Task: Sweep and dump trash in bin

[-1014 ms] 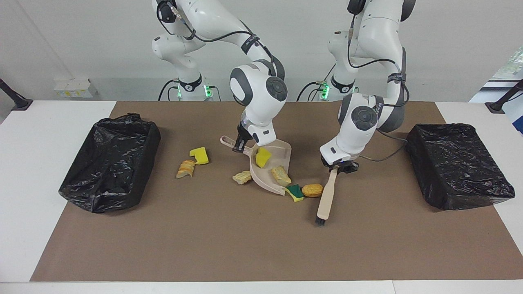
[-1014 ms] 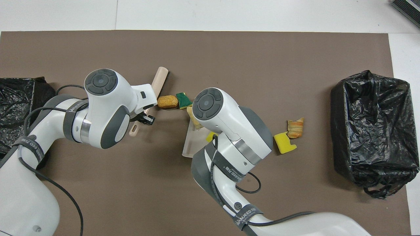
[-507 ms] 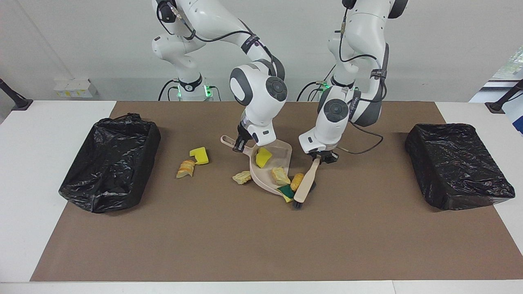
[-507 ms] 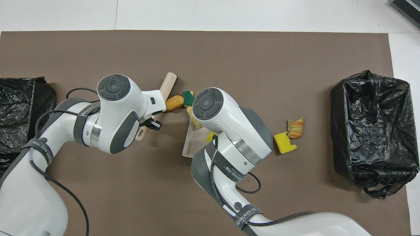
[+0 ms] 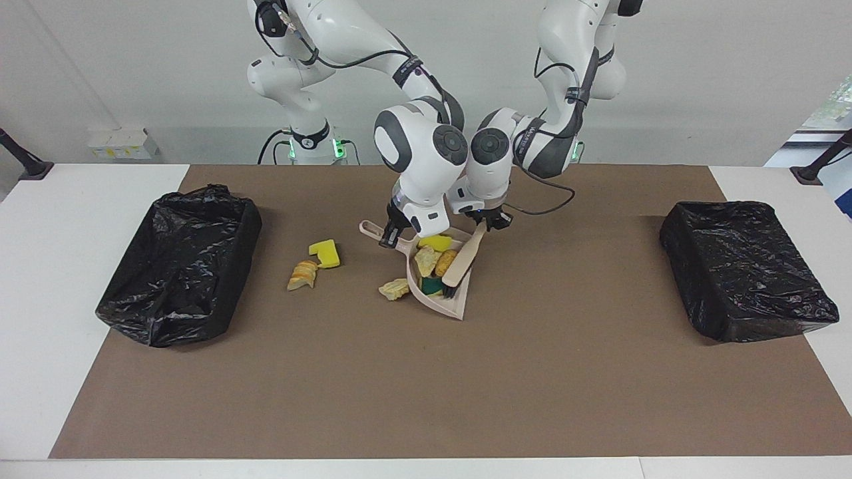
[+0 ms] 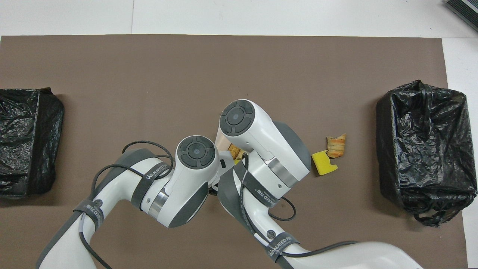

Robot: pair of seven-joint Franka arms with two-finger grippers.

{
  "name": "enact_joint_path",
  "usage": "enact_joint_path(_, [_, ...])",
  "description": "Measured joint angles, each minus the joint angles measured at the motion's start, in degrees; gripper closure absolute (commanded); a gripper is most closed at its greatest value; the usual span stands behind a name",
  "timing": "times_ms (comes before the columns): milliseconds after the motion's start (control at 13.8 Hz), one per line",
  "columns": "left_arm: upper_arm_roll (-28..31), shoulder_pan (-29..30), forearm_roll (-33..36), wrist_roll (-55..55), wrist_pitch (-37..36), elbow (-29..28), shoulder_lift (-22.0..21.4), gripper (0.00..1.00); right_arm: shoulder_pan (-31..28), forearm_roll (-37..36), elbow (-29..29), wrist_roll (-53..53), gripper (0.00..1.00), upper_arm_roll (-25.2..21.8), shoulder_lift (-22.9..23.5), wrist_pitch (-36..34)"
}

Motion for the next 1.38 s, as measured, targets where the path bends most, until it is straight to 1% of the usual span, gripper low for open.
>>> enact_joint_path(145, [0.7, 0.0, -3.2, -1.2, -0.8, 0.4, -1.1, 1.0, -0.3, 0.9, -0.3, 0.0, 1.0, -0.1, 0.0, 0.0])
enact_joint_path(290, [1.1, 0.0, -3.9, -3.1, -2.2, 0.7, -1.9, 1.0, -0.9, 1.2, -0.7, 0.0, 1.0, -0.1, 0.0, 0.5])
enact_joint_path(435, [1.3, 0.0, -4.0, -3.8, -2.9, 0.7, -2.1, 1.0, -2.0, 1.6, -2.7, -1.5, 1.0, -0.1, -0.8, 4.2])
enact_joint_path(652, [1.6, 0.7, -4.1, -4.1, -3.7, 1.0, -2.8, 1.0, -3.7, 2.5, -8.9, -3.1, 1.0, -0.1, -4.0, 11.9])
enact_joint_path(797, [1.8, 2.3, -4.1, -4.2, -4.9, 1.4, -4.2, 1.0, -4.3, 3.2, -12.3, -4.6, 1.0, -0.1, -6.1, 15.3])
enact_joint_path(942, [1.9, 4.7, -4.1, -4.2, -6.6, 2.0, -6.3, 1.0, -4.8, 4.7, -13.4, -6.7, 1.0, -0.1, -7.9, 15.8])
enact_joint_path(1159, [2.3, 9.2, -3.7, -4.2, -10.9, 2.8, -10.4, 1.0, -4.9, 5.2, -13.8, -9.0, 1.0, -0.1, -10.8, 15.6])
enact_joint_path(1377, [2.6, 12.1, -0.6, -4.1, -14.7, 2.8, -13.6, 1.0, -6.0, 5.3, -14.0, -13.4, 1.0, -0.1, -13.0, 14.1])
